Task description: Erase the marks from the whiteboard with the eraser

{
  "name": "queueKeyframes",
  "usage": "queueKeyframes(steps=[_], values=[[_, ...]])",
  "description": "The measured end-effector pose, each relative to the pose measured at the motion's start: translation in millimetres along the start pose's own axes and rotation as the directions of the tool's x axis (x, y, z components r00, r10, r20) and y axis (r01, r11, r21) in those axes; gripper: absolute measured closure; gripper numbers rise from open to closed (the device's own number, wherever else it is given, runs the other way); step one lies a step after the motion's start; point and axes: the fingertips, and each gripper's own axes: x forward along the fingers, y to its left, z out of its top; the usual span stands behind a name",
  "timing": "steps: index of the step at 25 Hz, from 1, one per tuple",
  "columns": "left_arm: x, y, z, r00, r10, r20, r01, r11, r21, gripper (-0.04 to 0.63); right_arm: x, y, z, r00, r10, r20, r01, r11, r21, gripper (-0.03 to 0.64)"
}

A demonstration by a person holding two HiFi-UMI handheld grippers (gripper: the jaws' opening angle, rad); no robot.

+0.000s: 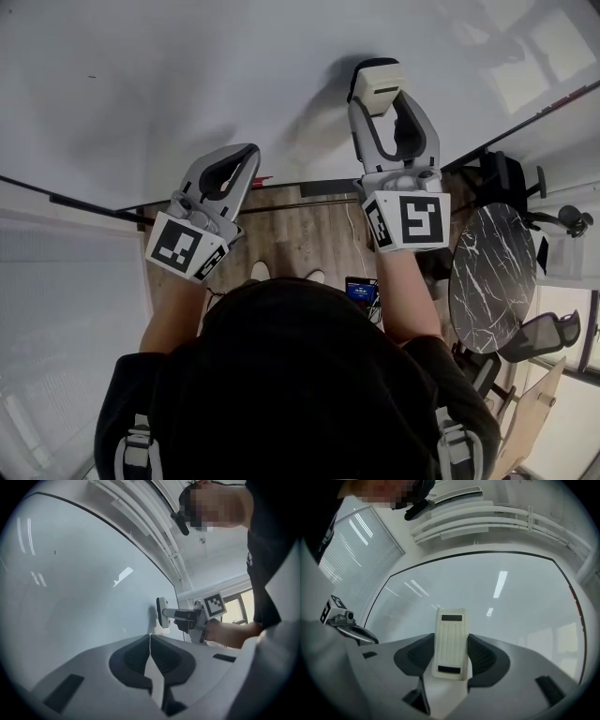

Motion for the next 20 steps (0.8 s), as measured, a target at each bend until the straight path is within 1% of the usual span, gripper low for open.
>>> queueKeyframes(steps=[4,7,13,16,20], values=[[-11,7,-1,1.000,0.025,-0.004,-0.025,1.000,-0.001,0.588,16,21,4,1.000,0.027,0.004,-0.027,0.998,-0.054,0.394],[-21,13,-2,0.999,0.046,-0.010,-0.046,0.999,-0.007,0.588,26,31,5,0.999,0.040,0.002,-0.040,0.997,-0.065,0.394],[-28,20,-6,0.998,0.062,-0.017,-0.063,0.998,-0.017,0.588,33,27,4,0.999,0.033,-0.007,-0.033,0.998,-0.049,0.394],[-26,20,-7,0.998,0.055,-0.017,-0.056,0.998,-0.023,0.588,32,25,5,1.000,0.029,-0.007,-0.029,0.999,-0.035,0.394],[-17,16,-8,0.999,0.035,-0.013,-0.035,0.999,-0.028,0.588,29,10,5,1.000,-0.001,-0.009,0.000,0.999,-0.038,0.394]])
